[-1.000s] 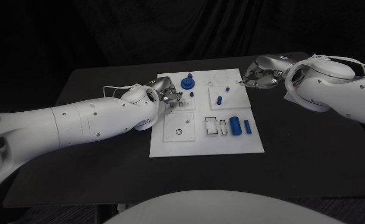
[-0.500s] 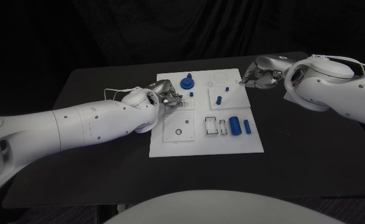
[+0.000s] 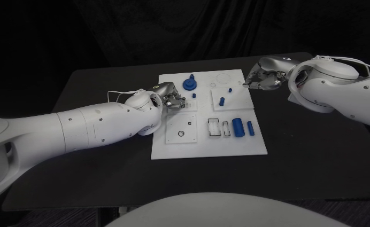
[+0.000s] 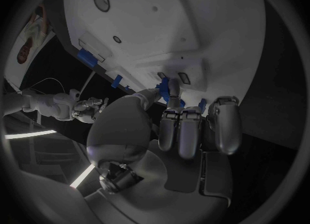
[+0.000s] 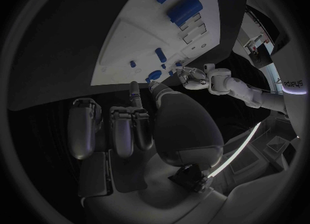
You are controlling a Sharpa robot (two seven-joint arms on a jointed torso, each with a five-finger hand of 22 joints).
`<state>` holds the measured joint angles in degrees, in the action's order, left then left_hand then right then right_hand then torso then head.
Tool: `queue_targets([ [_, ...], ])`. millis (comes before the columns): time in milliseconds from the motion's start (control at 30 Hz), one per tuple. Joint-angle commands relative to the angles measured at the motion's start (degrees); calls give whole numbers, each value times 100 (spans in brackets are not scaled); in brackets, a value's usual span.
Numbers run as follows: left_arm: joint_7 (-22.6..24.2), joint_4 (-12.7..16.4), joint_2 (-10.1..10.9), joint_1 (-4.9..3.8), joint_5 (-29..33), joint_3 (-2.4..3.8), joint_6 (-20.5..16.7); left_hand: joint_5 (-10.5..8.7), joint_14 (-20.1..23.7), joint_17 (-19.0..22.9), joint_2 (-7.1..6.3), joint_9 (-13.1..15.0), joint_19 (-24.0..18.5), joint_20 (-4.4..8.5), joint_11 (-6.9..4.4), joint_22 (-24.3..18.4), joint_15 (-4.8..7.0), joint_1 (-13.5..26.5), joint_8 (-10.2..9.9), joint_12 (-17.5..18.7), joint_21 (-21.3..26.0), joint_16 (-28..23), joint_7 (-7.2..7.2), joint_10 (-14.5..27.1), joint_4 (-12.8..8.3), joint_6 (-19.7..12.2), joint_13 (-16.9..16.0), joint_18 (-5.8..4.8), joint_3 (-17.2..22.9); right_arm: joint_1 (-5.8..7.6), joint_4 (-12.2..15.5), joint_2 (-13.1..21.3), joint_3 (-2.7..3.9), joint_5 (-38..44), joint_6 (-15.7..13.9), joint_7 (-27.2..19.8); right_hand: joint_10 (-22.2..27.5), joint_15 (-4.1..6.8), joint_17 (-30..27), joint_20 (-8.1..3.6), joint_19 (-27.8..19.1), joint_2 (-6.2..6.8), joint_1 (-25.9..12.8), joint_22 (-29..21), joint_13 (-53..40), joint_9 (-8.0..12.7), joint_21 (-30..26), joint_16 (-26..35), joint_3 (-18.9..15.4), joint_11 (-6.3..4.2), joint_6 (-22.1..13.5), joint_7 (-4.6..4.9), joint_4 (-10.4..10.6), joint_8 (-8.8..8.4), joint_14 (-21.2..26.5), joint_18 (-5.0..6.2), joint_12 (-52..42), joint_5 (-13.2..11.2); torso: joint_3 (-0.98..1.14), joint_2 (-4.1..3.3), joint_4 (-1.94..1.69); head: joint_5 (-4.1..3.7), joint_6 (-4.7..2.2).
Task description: Assemble the parts on the task board
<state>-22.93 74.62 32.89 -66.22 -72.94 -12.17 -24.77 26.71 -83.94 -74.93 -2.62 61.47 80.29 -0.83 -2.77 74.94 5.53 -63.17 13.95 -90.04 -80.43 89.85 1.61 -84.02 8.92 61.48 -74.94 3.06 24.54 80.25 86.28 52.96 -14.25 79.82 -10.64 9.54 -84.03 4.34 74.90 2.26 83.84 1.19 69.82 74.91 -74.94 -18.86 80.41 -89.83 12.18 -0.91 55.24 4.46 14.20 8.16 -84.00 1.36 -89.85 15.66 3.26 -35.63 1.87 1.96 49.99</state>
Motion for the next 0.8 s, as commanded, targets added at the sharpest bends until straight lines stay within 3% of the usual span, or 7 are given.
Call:
queue_targets([
  [33, 75, -26, -24, 33, -28, -2, 79, -16, -606, -1507, 60, -4, 19, 15, -57, 358, 42, 12, -27, 4, 25, 15, -105, -598, 8, 134, -1506, 61, 18, -11, 1, 5, 4, 7, 57, 129, -597, -49, 1510, 38, 84, 6, 44, 1173, -1506, -9, -27, -17, 4, 35, 43, 3, -25, -36, -600, 115, -15, 7, 4, 1, -1, -4, 1],
  [367, 77, -86, -60, 59, -28, -2, 116, -38, -606, -1507, 64, -3, 7, 18, -58, 341, 43, 24, -34, 4, 43, 15, -106, -598, 19, 141, -1506, 66, 16, -11, 3, 6, 4, 6, 97, 148, -597, -47, 1510, 37, 75, 3, 56, 1166, -1506, -10, -47, -17, 9, 35, 47, 3, -37, -38, -600, 119, -15, 6, 2, 2, 1, -5, 1],
  [800, 30, -70, -59, 81, -28, -2, 250, -246, -606, -1507, 46, -4, -10, 25, -59, 311, 47, 82, -89, 4, 92, 15, -108, -598, 62, 161, -1506, 73, -29, -11, 7, 14, 4, -79, 156, 181, -597, -46, 1510, 35, 59, 3, 80, 1155, -1506, -12, -80, -17, 18, 35, 54, 4, -60, -42, -600, 127, -15, 6, 0, 3, 0, -6, 1],
])
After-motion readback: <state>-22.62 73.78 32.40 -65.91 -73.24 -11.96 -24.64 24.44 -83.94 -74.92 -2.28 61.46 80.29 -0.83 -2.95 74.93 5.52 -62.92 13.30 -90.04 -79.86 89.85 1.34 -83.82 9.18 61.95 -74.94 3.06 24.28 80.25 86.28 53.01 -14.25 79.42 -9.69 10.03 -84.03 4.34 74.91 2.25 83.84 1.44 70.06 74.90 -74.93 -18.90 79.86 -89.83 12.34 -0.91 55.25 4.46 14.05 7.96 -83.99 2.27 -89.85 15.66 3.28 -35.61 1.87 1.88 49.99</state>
